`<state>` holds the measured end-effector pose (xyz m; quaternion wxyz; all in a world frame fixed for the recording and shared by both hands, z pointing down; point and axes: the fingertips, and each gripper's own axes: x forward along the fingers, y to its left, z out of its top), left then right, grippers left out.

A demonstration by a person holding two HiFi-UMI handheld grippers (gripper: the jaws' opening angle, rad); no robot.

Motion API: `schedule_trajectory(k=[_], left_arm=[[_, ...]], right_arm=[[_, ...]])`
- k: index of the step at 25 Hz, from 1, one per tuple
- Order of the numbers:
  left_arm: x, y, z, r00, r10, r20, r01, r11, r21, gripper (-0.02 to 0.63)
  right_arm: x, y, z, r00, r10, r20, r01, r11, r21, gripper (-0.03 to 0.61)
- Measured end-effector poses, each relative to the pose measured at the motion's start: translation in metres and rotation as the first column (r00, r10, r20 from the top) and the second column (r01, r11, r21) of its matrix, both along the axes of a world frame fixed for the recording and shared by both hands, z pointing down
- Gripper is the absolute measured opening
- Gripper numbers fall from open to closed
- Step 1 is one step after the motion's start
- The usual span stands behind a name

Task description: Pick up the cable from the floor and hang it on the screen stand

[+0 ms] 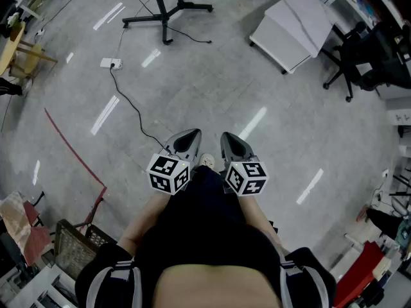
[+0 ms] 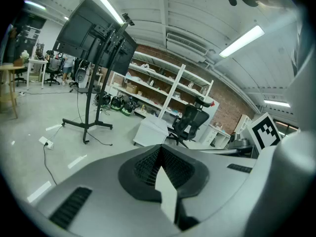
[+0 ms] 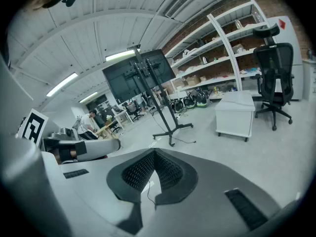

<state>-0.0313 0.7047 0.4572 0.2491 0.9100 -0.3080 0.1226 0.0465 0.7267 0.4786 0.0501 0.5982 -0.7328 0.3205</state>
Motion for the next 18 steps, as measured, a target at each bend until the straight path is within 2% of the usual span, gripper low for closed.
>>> schedule_trajectory(k=[10,15,18], left_arm=[[-0.006,0.007,-0.001,0.995,-0.104,0.006,0.103,0.994,0.048,0.003],[-0.006,0.012,0.000,0.991,-0.132,-0.002,0.132,0.990,0.052,0.003],[-0.010,0.007,0.002,0.991,-0.132,0.000,0.132,0.990,0.054,0.003]], right_arm=[[-0.003,0.008,-0.004,0.998,-0.057,-0.040,0.059,0.997,0.048,0.022],[0.000,0.004,-0.008,0.999,-0.041,0.025,0.039,0.996,0.075,0.023],[-0.002,-0.002,-0.008,0.999,-0.031,0.019,0.030,0.997,0.076,0.023]])
